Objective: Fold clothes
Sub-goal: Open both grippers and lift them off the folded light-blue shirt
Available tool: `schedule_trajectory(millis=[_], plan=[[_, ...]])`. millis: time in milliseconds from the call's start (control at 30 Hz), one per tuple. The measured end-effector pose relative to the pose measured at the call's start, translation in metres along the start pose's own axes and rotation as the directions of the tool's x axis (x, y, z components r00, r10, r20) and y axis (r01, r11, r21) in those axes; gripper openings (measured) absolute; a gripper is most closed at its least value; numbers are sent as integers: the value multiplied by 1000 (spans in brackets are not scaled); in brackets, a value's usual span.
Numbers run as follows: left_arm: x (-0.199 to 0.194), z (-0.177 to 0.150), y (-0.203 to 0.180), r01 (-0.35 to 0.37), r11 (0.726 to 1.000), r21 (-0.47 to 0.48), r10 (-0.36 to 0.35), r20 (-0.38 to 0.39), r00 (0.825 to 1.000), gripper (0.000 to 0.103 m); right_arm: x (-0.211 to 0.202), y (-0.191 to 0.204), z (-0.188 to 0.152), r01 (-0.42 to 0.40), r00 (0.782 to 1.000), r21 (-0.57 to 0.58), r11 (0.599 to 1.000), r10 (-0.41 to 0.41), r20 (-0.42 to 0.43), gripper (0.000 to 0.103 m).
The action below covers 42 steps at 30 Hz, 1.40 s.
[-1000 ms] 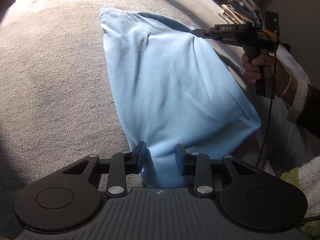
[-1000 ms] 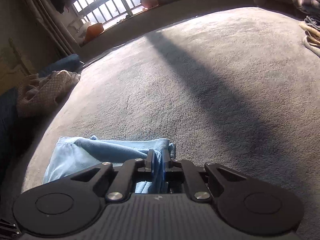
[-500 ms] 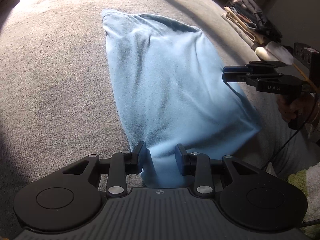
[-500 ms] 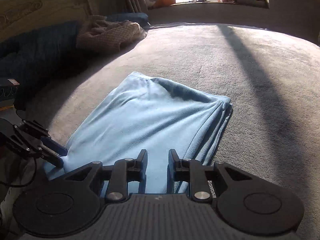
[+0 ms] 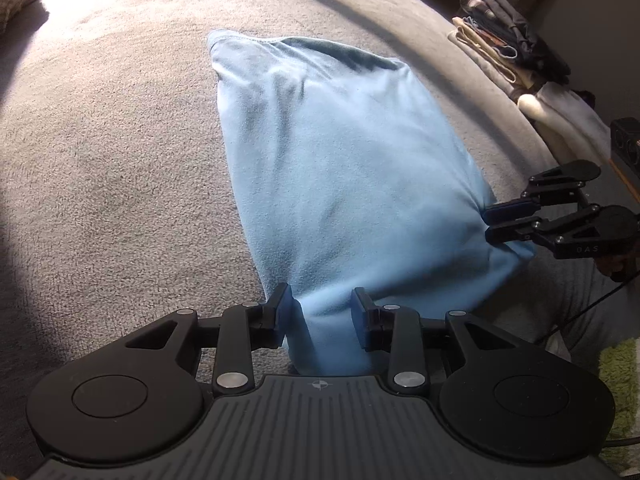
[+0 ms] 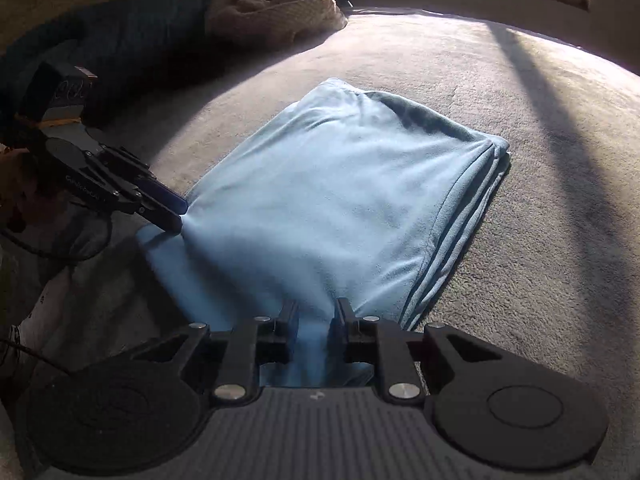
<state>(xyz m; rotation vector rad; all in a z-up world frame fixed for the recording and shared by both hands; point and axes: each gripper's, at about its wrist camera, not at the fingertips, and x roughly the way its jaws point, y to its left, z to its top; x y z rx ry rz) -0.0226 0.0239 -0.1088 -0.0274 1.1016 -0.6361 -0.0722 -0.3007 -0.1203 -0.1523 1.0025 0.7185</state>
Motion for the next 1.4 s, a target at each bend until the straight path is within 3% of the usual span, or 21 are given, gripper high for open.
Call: schedule_trajectory(millis=[133, 200, 333, 500, 600, 667, 700, 767, 833, 900, 1167, 1200, 1300, 1400], plan=[[-4, -4, -2, -19, 1000, 21, 18, 8, 1000, 32, -30, -15, 5, -53, 996, 59, 997, 57, -69, 21], [-7, -5, -4, -39, 998, 39, 38, 9, 999, 34, -43, -13, 21, -31, 999, 17, 999, 31, -25, 22], [-17, -8, -3, -80, 996, 45, 78, 40, 996, 39, -41, -8, 63, 1, 988, 42, 999, -7, 151, 22], [-15, -14, 3, -84, 996, 10, 84, 26, 996, 39, 14, -7, 103, -5, 980, 89, 996, -13, 201, 22], [-7, -20, -3, -90, 995, 41, 90, 9, 996, 42, 46, -32, 113, 49, 979, 170, 984, -81, 186, 22], [-5, -23, -7, -98, 993, 69, 97, 15, 995, 44, 56, -59, 115, 153, 961, 274, 949, -207, 181, 21], [-5, -24, -7, -97, 993, 72, 96, 16, 995, 45, 55, -76, 115, 153, 953, 359, 921, -234, 194, 19], [-5, -23, -4, -86, 994, 62, 85, 14, 996, 46, 42, -94, 114, 58, 941, 474, 879, -206, 267, 21], [-6, -23, 1, -71, 996, 46, 70, 12, 997, 46, 38, -84, 121, 8, 941, 402, 916, -143, 306, 22], [-6, -22, 5, -55, 998, 30, 55, 10, 998, 46, 49, -69, 131, -39, 957, 328, 944, -59, 284, 22], [-6, -25, 13, -27, 1000, -3, 27, 12, 1000, 47, 69, -78, 154, 76, 925, 404, 911, -216, 312, 22], [-6, -25, 14, -24, 1000, -5, 24, 11, 1000, 47, 69, -70, 158, 49, 928, 370, 928, -179, 326, 22], [-6, -25, 17, -13, 1000, -18, 13, 7, 1000, 47, 84, -32, 171, -116, 958, 185, 976, 61, 279, 22], [-6, -24, 18, -6, 1000, -25, 6, 5, 1000, 48, 115, -4, 180, -123, 977, 56, 991, 111, 183, 22]])
